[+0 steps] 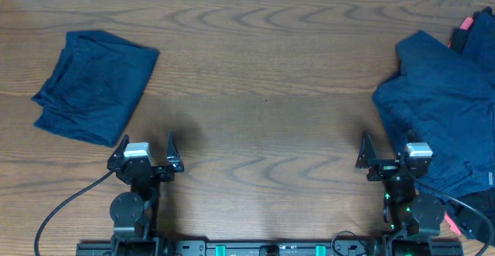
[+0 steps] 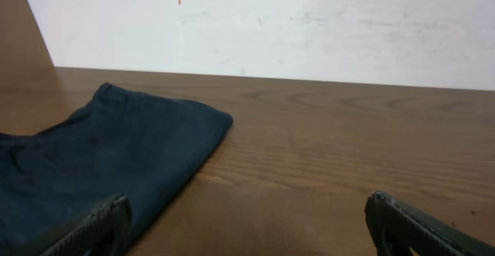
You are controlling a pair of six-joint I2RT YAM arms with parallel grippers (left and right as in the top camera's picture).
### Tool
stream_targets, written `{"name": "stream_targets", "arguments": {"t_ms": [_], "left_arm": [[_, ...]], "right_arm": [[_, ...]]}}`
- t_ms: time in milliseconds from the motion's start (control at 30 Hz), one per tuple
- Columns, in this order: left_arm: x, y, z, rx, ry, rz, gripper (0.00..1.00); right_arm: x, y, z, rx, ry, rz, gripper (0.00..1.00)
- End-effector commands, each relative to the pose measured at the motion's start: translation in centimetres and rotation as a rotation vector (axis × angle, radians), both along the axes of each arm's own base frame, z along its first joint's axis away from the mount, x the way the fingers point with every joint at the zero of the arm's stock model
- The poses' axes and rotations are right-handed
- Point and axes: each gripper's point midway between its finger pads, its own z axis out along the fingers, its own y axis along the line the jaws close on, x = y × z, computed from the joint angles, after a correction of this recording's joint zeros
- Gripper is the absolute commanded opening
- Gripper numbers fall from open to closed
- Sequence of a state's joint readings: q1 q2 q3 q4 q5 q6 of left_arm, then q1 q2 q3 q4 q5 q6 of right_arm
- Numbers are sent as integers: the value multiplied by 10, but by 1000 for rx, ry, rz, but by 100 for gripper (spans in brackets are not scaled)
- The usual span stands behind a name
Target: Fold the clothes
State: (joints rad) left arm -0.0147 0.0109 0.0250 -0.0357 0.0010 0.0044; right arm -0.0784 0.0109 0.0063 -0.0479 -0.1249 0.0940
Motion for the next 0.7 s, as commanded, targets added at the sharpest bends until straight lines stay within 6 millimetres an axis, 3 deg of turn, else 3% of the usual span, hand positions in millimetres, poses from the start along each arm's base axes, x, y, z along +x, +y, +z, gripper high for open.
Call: {"name": "stream_targets", "arguments": {"t_ms": [0,133,233,467,667], "left_arm": [[-1,1,-17,-10,48,4,98],[-1,-3,-11,-98,34,-5,98],[-2,-9,4,-103,4,-45,98],[-7,-10,40,-147,-25,-48,98],[-4,-10,56,-148,71,-41,98]], "right_arm": [[0,1,3,1,-15,12,99],[0,4,10,50,-39,28,99],[-1,4,19,54,-55,25,99],[-6,-4,52,48,-118,-21,99],[-5,-10,85,9,-127,-55,99]]}}
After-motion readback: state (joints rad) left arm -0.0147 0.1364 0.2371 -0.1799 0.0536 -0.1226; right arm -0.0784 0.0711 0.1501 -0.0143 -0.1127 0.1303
